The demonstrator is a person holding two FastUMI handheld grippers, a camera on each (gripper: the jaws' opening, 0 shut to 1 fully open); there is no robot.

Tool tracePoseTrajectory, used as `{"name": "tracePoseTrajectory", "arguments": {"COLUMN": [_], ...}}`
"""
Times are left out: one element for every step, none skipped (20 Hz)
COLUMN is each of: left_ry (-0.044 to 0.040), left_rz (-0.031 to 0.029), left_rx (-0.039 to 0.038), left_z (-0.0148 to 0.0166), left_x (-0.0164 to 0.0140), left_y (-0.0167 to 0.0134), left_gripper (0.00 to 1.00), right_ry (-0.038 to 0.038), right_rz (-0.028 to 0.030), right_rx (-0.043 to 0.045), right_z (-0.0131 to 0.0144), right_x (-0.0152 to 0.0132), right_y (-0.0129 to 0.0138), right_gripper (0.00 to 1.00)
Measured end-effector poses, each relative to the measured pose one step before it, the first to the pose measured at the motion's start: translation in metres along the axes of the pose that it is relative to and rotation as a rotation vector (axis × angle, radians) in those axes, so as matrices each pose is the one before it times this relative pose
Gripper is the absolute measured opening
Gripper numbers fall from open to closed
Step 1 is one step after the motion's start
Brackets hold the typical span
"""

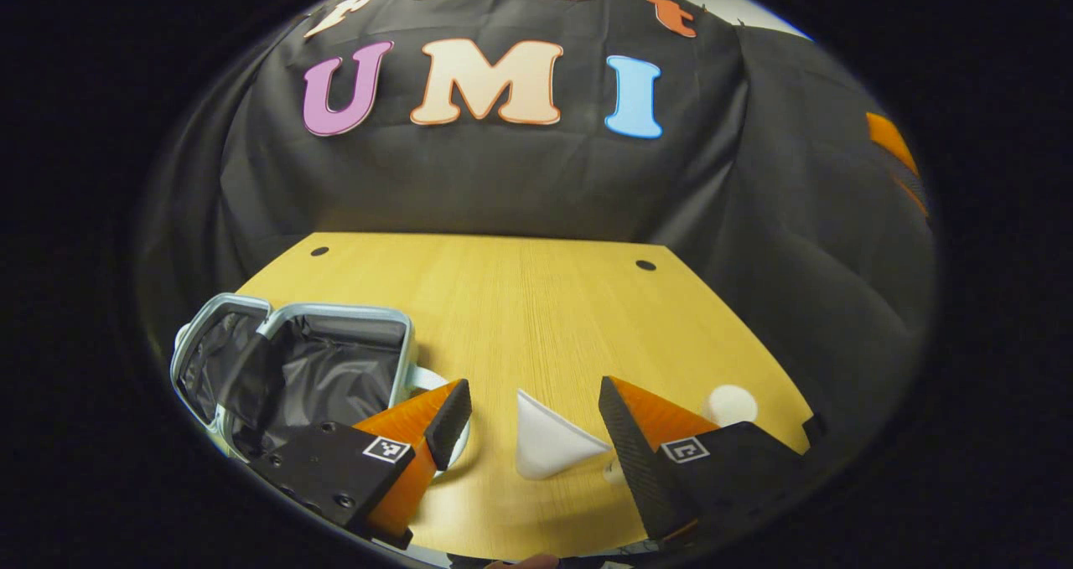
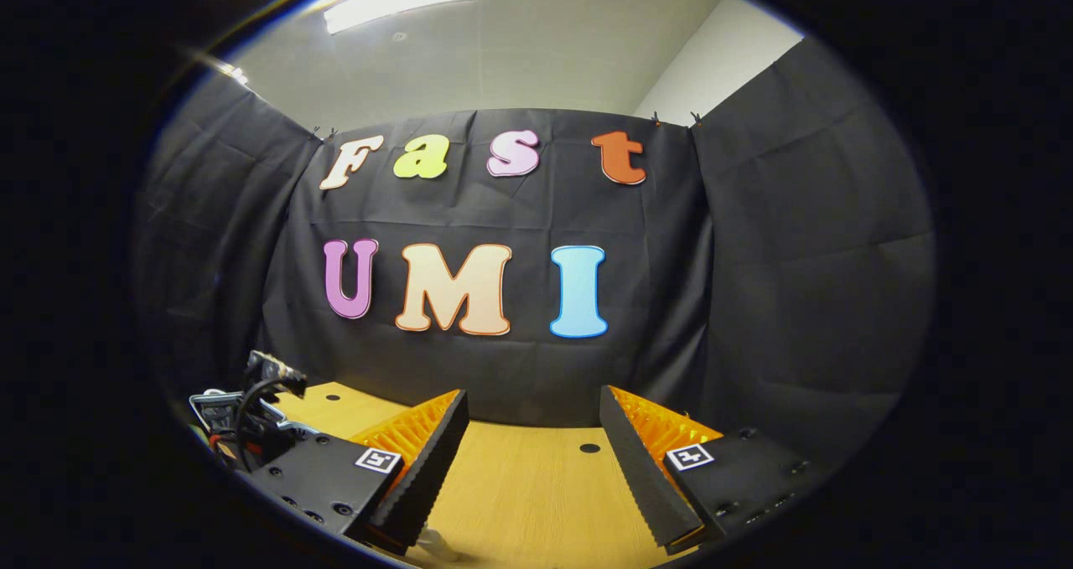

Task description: First open the suitcase, pack the skin care products into it, and then close the suitcase.

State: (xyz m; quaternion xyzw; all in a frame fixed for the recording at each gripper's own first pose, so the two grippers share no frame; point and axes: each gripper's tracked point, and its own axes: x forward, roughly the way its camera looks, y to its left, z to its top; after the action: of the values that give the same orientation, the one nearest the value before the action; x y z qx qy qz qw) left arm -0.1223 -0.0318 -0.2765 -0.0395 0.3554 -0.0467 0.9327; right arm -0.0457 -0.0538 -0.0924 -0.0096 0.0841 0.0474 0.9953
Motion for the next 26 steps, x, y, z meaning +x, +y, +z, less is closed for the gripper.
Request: {"name": "tracePoseTrajectory", "arguments": {"left_ry": [0.01720,0.01805,0.01447,0.01343,0.01557,0.00422,0.00524,0.00246,-0.00095,-0.00297,0.01502,0.01830,0.00062,-0.01370,-0.01126,-0.00571,-0.00917,-0.01185,-0.01127,-0.01545,-0.01173,-0.01569,-0.01183,-0.01284,-0.00548,0.00042], "left_rz": [0.00308,0.00203,0.00094,0.00535,0.00071,-0.00480,0.01176,0.01878,-0.00268,-0.01670,-0.01202,-0.00884,-0.01560,-0.00506,0.00092,-0.00816,-0.01884,-0.01486,-0.00530,-0.00116,0.00133,0.00066,-0.00245,-0.00542,-0.00160,0.00316], "left_rx": [-0.00279,-0.00455,-0.00364,-0.00042,-0.00325,-0.00522,0.00160,0.00841,0.00945,0.01354,0.00497,0.00284,0.01244,0.02235,0.02097,0.01017,0.00118,0.00128,0.00236,0.00643,0.00973,0.00458,-0.00272,-0.00581,-0.00782,-0.00695], "left_z": [-0.00859,-0.00900,-0.00685,-0.00822,-0.00753,-0.00488,-0.00294,-0.00109,-0.00011,0.00131,-0.00105,-0.00012,0.00338,0.00784,0.00854,0.00888,0.00972,0.01012,0.01099,0.01128,0.01252,0.00961,0.00994,0.00813,0.00690,0.00378], "left_x": [0.00444,0.00527,0.00487,0.00541,0.00320,0.00401,0.00351,0.00184,-0.00088,0.00257,-0.00118,-0.00204,-0.00359,-0.00286,-0.00650,-0.00940,-0.00822,-0.00797,-0.00839,-0.00849,-0.00815,-0.00772,-0.00657,-0.00600,-0.00548,-0.00438], "left_y": [0.00050,-0.00012,0.00123,0.00167,0.00270,0.00143,0.00320,0.00519,0.00112,-0.00110,-0.00043,0.00016,-0.00084,0.00179,0.00348,0.00136,-0.00076,0.00107,0.00308,0.00394,0.00555,0.00392,0.00407,0.00413,0.00401,0.00479], "left_gripper": [0.92,0.93,0.93,0.93,0.93,0.92,0.75,0.57,0.40,0.35,0.30,0.29,0.29,0.29,0.27,0.27,0.27,0.28,0.27,0.27,0.27,0.27,0.27,0.27,0.27,0.27], "right_ry": [0.00561,0.00581,0.00812,0.00599,0.00291,-0.00205,-0.00267,-0.00137,0.00221,0.00045,0.00690,0.01121,0.01277,-0.00135,0.00781,0.00911,0.00788,0.00612,0.01163,0.01904,0.01770,0.01969,0.02273,0.02872,0.03407,0.02123], "right_rz": [-0.00240,-0.00054,-0.00250,0.00079,0.00370,0.00339,0.00596,0.00464,0.01112,0.01847,0.01251,0.00859,0.01757,0.02578,0.01239,0.00381,0.00561,0.00898,0.00484,0.00320,0.00022,-0.00279,-0.00229,-0.00155,0.00457,0.00341], "right_rx": [0.00209,0.00117,-0.00284,-0.00537,-0.00686,-0.00869,-0.00870,-0.00443,0.00089,0.00183,0.00223,0.00610,0.01254,0.01212,0.00491,0.00275,0.00703,0.00736,0.00222,-0.00178,0.00106,0.00336,0.00606,0.00568,0.00386,0.00152], "right_z": [-0.00234,-0.00177,-0.00327,-0.00210,-0.00190,-0.00027,-0.00140,-0.00168,-0.00280,-0.00269,-0.00431,-0.00489,-0.00563,-0.00293,-0.00433,-0.00618,-0.00611,-0.00654,-0.00957,-0.01143,-0.01391,-0.01305,-0.01493,-0.01670,-0.01963,-0.01376], "right_x": [-0.00157,-0.00161,-0.00242,-0.00197,-0.00272,-0.00107,-0.00141,-0.00180,-0.00181,-0.00017,0.00259,0.00308,0.00301,0.00279,0.00364,0.00465,0.00352,0.00252,0.00468,0.00447,0.00383,0.00348,0.00162,0.00348,0.00365,0.00113], "right_y": [-0.00101,0.00010,0.00004,0.00037,0.00206,0.00264,0.00236,0.00389,0.00506,0.00870,0.00837,0.00597,0.00897,0.01284,0.00845,0.00594,0.00719,0.00848,0.00696,0.00547,0.00383,0.00207,0.00245,0.00262,0.00241,0.00243], "right_gripper": [0.99,0.99,0.99,0.99,0.99,0.99,0.99,0.99,0.99,0.98,0.98,0.98,0.98,0.99,0.99,0.99,0.99,0.99,1.00,0.98,0.99,0.99,0.99,0.99,0.99,0.99]}}
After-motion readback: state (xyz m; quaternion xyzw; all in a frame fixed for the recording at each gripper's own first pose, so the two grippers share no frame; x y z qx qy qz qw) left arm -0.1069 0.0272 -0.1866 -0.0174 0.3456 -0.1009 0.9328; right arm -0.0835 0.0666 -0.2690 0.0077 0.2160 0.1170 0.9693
